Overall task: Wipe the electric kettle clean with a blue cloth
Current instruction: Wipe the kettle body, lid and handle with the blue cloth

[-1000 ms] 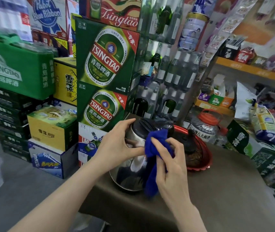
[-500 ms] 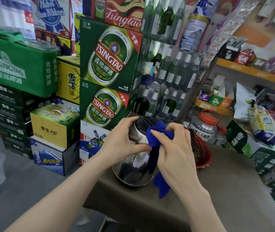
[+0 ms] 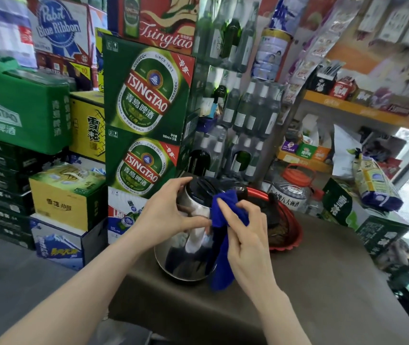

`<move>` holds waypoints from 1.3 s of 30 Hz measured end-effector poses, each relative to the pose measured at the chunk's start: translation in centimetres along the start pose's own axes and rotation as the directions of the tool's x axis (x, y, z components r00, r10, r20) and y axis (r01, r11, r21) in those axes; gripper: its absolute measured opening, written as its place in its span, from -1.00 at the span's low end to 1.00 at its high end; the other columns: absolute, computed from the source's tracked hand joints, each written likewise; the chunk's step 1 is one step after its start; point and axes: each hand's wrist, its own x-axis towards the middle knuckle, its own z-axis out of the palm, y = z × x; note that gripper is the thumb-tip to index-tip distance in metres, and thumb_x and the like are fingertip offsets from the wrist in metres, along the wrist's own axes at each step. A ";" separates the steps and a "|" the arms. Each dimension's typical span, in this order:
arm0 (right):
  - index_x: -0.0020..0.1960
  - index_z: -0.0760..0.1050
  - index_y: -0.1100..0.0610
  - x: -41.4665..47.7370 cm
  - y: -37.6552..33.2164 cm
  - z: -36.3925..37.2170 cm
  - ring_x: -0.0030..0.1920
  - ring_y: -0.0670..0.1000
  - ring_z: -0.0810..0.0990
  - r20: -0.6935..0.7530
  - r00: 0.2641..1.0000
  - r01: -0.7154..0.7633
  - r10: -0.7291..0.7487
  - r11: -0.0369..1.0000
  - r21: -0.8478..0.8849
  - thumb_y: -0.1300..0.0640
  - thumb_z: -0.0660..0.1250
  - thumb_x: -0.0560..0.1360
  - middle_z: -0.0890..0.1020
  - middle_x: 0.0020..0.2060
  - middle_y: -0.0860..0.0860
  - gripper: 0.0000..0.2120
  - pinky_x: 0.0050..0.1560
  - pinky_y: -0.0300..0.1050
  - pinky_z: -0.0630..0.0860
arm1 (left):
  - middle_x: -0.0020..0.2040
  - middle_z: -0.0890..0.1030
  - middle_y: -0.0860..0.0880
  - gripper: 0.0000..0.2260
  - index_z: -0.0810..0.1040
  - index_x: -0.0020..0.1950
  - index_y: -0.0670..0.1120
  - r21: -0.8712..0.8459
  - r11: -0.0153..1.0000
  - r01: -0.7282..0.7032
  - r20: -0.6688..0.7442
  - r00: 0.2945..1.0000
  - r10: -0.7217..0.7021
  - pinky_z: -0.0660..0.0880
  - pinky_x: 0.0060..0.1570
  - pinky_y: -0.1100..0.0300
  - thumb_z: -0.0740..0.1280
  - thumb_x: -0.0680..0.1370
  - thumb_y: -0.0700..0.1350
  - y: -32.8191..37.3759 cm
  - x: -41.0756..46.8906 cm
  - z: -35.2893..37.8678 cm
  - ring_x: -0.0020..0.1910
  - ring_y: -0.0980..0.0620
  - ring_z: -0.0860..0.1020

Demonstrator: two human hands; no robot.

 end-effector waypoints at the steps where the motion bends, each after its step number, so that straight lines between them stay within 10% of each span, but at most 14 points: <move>1: 0.42 0.47 -0.05 0.3 -0.4 0.2 0.22 0.05 0.37 0.003 1.000 0.010 -0.010 0.998 -0.064 0.22 0.16 0.55 0.38 0.30 0.01 -0.53 0.23 -0.19 0.35 | 0.24 0.48 0.18 -0.07 0.33 0.42 0.07 -0.009 1.000 0.003 0.006 1.000 -0.003 0.47 0.14 0.28 0.54 0.12 0.30 0.0 0.0 0.0 0.16 0.28 0.48; 8: 0.23 0.56 0.04 7.4 -5.7 0.6 0.20 0.16 0.33 0.227 0.974 0.099 -0.001 0.902 -0.420 0.19 0.32 0.42 0.37 0.31 0.08 -0.62 0.18 0.01 0.38 | 0.23 0.50 0.13 -0.11 0.36 0.41 0.01 -0.028 0.999 -0.025 0.013 1.000 0.026 0.50 0.19 0.18 0.44 0.13 0.27 0.1 0.1 -0.3 0.19 0.22 0.50; 21: 0.44 0.38 -0.11 -0.1 -0.7 2.2 0.32 -0.12 0.33 -0.070 0.980 -0.165 0.187 0.956 0.243 0.05 0.12 0.63 0.33 0.31 -0.14 -0.61 0.33 -0.39 0.19 | 0.22 0.46 0.22 -0.10 0.32 0.43 0.09 -0.001 1.000 -0.024 0.036 0.999 0.024 0.48 0.17 0.26 0.57 0.16 0.25 -0.5 0.0 -0.3 0.18 0.21 0.50; 30: 0.09 0.58 0.17 12.3 0.1 1.9 0.07 0.14 0.45 0.179 0.979 -0.070 0.095 0.988 -0.141 0.13 0.09 0.68 0.53 0.06 0.08 -0.70 0.20 0.00 0.26 | 0.18 0.46 0.19 -0.16 0.34 0.42 0.02 0.020 0.999 -0.025 0.074 0.997 0.023 0.32 -0.01 0.58 0.60 0.21 0.12 0.1 0.5 -0.9 0.09 0.41 0.40; 36: 0.20 0.59 0.18 7.0 1.4 2.6 0.11 0.15 0.42 -0.133 0.979 -0.158 0.154 0.987 -0.024 0.16 0.17 0.64 0.54 0.17 0.12 -0.73 0.11 -0.22 0.20 | 0.25 0.54 0.11 -0.12 0.34 0.45 0.04 -0.007 1.000 0.008 0.243 0.970 -0.006 0.45 0.25 0.20 0.57 0.19 0.12 -0.2 2.0 -2.2 0.24 0.18 0.49; 39: 0.36 0.52 0.11 3.0 1.7 3.0 0.21 0.02 0.37 -0.156 0.972 -0.168 0.174 0.984 0.055 0.18 0.24 0.63 0.43 0.30 0.07 -0.69 0.24 -0.34 0.20 | 0.19 0.54 0.21 -0.18 0.32 0.48 0.04 -0.012 0.999 0.031 0.366 0.930 -0.024 0.48 0.15 0.39 0.57 0.26 0.00 0.1 2.9 -3.6 0.14 0.41 0.50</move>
